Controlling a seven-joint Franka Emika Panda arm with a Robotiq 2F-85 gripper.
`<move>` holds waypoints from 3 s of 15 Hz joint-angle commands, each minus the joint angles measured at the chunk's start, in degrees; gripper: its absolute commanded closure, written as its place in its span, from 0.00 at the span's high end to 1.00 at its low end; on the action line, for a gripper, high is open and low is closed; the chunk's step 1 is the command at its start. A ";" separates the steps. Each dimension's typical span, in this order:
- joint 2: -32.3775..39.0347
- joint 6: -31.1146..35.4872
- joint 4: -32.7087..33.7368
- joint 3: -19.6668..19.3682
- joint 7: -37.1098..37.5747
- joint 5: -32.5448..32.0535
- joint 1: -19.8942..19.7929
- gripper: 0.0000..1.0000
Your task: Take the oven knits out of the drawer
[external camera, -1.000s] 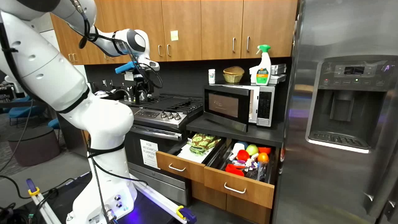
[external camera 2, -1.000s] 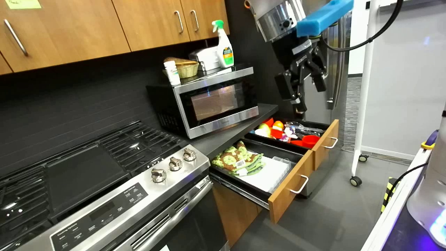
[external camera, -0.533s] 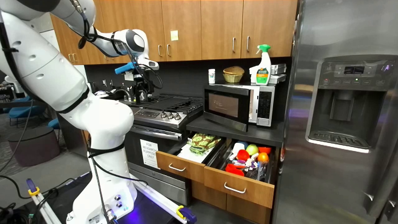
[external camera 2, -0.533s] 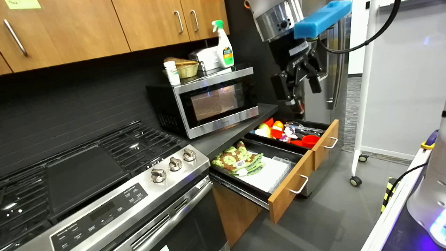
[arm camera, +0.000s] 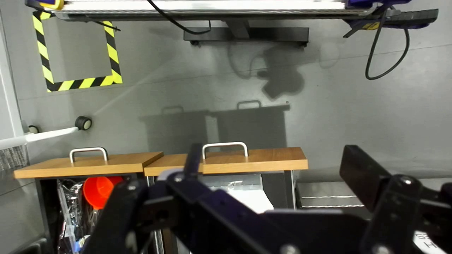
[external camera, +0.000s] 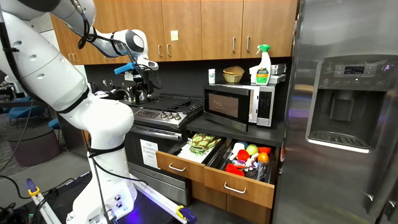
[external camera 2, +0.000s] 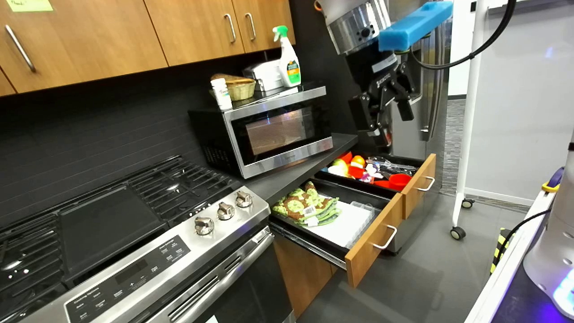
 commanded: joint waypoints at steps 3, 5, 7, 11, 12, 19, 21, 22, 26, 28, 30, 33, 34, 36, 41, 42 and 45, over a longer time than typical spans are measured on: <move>0.68 3.16 0.11 -0.59 0.78 0.20 0.34 1.00; 1.23 5.72 0.53 -0.95 0.43 -0.12 0.01 1.00; 2.27 8.02 1.07 -0.68 0.97 -0.46 -0.25 1.00; 4.59 11.87 1.26 -0.23 1.90 -1.61 -0.65 1.00; 5.46 13.15 1.33 -0.09 2.33 -2.03 -0.79 1.00; 11.68 18.79 2.70 0.36 8.34 -3.89 -1.55 1.00; 13.47 19.48 3.17 0.66 11.07 -4.92 -1.89 1.00; 14.52 19.70 3.54 0.72 12.48 -5.39 -2.05 1.00; 18.32 19.73 5.19 0.45 19.58 -5.31 -2.13 1.00; 20.05 19.50 6.13 0.09 20.99 -5.39 -1.64 1.00; 21.11 19.38 6.97 -0.79 18.74 -5.06 -0.96 1.00; 21.69 18.70 8.02 -2.06 15.49 -6.49 -1.08 1.00; 21.70 18.64 8.33 -2.70 14.27 -6.80 -1.32 1.00; 21.99 18.42 9.17 -3.88 11.92 -6.90 -1.58 1.00; 23.16 17.93 11.22 -6.14 5.33 -6.76 -1.92 1.00; 23.54 17.73 11.71 -6.45 4.35 -6.93 -1.94 1.00; 24.45 17.56 12.79 -7.08 2.10 -7.41 -1.94 1.00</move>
